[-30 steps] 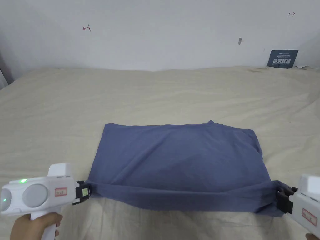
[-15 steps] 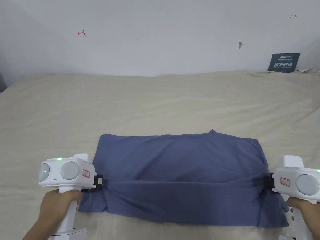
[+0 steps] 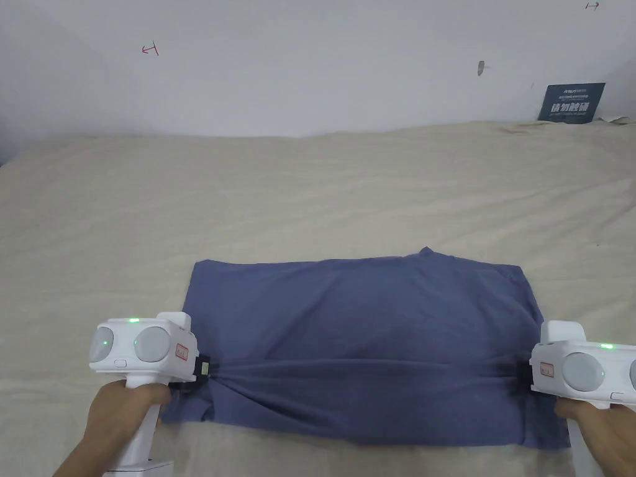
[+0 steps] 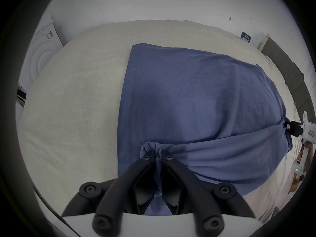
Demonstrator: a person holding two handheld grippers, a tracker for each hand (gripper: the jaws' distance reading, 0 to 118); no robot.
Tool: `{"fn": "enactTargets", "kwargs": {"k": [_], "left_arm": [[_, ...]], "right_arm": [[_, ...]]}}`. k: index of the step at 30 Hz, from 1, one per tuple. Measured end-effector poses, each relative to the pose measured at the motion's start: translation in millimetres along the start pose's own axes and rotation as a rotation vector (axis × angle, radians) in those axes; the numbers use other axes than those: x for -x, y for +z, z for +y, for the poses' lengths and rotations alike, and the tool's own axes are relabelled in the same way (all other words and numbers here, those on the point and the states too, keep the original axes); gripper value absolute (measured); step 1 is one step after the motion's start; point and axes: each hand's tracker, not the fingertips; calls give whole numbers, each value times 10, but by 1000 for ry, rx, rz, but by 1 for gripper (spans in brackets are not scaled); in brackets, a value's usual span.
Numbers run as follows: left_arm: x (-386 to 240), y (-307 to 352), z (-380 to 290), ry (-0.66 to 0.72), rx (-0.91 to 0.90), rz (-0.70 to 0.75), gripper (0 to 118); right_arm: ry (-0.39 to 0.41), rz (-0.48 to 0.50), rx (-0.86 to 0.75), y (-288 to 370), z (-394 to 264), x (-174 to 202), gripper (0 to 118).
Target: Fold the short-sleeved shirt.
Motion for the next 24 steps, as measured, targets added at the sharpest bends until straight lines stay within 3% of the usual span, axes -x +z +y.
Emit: {"fn": "enactTargets", "kwargs": {"k": [1,3,4,5,6,7,10,16,24], "left_arm": [[15,36,6,11,-4,-13,15],[47,131,26,38,-24,-27,40],[55,197,27,43,-38,-46,62],[57,273,38,53,-55,-66,89],[57,323,45,59,-68,-65,105],[48,399,47,69,-90,-67,114],[8,728,26,80,-204,-94,115],[-38,1228,-179,51,-348,-77,116],[-8,1271,-684,1,-364,51,113]], "right_arm": [[-7,17,-13,56,13,-15,9],[-12,33,-49,206,37,-25,30],[-7,42,-79,137,63,-111,44],[0,45,-104,222,86,-122,69],[2,47,-121,284,97,-129,85],[0,52,-152,426,97,-105,93],[-16,73,-259,810,78,-86,103],[-58,108,-448,1385,-44,-200,104],[-93,77,-617,1785,-441,-312,112]]}}
